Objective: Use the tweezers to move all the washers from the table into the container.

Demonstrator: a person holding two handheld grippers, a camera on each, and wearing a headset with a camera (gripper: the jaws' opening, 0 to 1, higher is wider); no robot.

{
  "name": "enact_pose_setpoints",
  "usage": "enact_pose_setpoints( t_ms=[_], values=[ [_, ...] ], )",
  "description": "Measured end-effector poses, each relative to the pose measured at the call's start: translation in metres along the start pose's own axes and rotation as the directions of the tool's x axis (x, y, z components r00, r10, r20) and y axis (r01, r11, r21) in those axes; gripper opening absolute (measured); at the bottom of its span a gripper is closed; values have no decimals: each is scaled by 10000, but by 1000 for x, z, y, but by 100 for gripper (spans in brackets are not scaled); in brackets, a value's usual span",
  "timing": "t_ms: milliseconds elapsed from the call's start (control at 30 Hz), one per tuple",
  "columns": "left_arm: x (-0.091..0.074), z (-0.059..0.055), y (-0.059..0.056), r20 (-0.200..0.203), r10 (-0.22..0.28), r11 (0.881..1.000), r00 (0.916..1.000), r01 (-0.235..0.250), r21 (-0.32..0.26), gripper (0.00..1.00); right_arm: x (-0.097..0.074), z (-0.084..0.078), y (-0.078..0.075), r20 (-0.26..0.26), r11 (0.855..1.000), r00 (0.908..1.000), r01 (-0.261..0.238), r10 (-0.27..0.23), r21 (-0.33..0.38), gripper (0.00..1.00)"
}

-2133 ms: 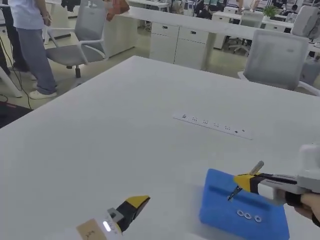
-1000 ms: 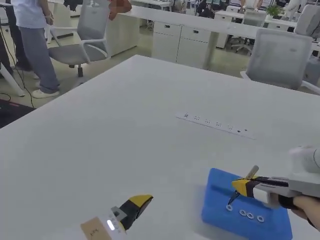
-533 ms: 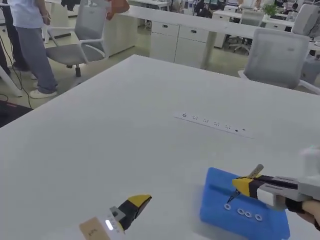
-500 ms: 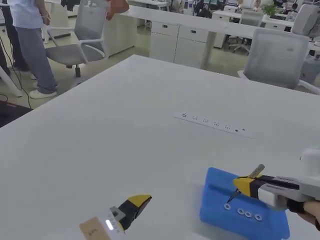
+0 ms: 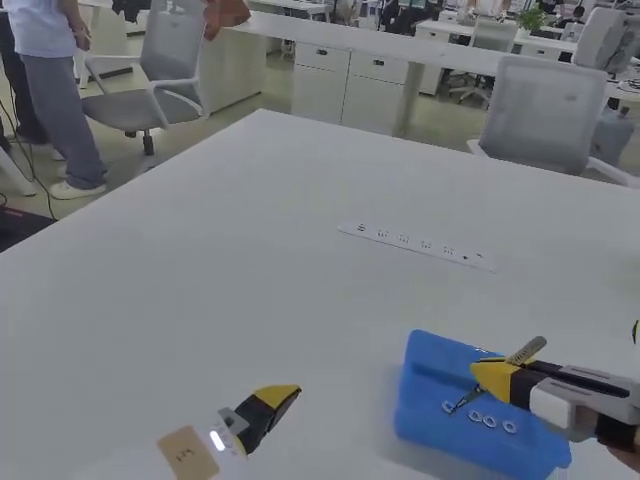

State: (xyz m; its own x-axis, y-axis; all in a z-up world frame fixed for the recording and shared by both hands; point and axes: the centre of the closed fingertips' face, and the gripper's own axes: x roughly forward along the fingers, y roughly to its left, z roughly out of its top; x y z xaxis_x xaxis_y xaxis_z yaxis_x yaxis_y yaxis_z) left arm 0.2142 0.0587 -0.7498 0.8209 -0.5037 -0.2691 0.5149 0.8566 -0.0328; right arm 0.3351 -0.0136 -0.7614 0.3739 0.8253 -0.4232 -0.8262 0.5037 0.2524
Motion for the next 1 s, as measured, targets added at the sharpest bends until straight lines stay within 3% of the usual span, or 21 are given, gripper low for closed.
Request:
enact_pose_setpoints(
  t_ms=[300, 533, 700, 1000],
  values=[
    [0, 0, -1, -15, -45, 10000, 10000, 45, 1, 81, 2, -18, 13, -233, 9987, 9990, -364, 372, 366, 3],
    [0, 2, -1, 147, -57, 9999, 9999, 58, -111, 81, 9, -41, 22, -1036, 9978, 9924, -660, 663, 68, 3],
    [0, 2, 0, 124, -52, 9999, 9999, 54, -107, 81, 13, -57, 18, -1442, 9978, 9874, -664, 651, -43, 3],
    [0, 3, -1, 184, -104, 9997, 9998, 107, -203, 81, 16, -67, 12, -1753, 9983, 9828, -588, 584, 30, 4]
  ],
)
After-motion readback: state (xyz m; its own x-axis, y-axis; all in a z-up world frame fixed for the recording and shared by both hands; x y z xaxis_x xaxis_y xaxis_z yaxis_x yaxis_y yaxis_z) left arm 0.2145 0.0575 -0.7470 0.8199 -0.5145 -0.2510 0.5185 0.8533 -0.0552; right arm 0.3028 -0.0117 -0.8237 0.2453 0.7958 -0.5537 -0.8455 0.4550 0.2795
